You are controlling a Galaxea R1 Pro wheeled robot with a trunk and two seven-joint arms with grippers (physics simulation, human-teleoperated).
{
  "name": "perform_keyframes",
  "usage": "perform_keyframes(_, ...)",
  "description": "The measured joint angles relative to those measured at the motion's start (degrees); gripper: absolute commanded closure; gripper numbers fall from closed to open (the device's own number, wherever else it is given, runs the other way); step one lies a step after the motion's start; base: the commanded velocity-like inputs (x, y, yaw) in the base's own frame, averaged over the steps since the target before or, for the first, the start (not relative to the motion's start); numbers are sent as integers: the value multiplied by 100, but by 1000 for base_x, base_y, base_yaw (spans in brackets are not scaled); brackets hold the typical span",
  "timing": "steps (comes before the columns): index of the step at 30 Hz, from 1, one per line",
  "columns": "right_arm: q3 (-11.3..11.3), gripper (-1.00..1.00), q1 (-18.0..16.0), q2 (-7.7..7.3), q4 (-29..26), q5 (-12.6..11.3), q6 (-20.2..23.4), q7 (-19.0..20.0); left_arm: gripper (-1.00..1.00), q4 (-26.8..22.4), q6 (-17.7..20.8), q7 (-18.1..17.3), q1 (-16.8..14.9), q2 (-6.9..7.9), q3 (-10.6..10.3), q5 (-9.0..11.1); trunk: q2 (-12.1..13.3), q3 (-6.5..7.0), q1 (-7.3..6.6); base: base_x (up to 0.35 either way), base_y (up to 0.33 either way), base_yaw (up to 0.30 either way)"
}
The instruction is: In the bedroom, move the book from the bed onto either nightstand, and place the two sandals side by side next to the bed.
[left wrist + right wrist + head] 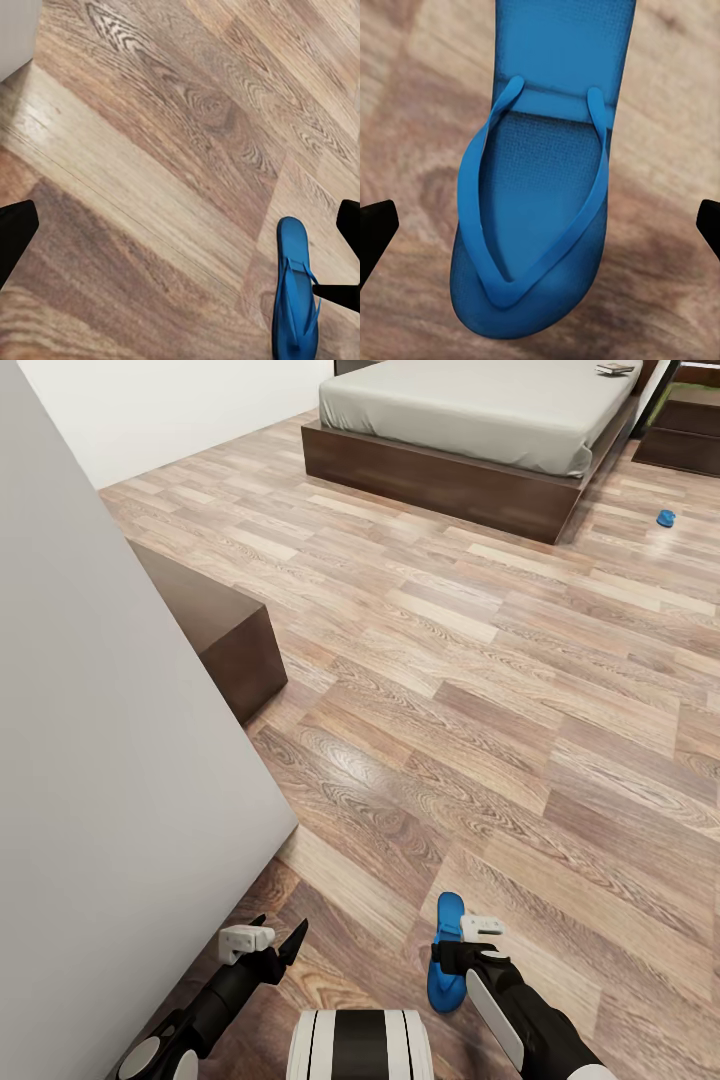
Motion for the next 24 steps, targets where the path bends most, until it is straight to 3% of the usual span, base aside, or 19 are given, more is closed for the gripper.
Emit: perform_keyframes(24, 2, -100, 0, 9, 8, 15, -6, -2, -100, 0, -9, 0, 0, 0, 2, 0, 0, 0, 0, 0, 0, 0)
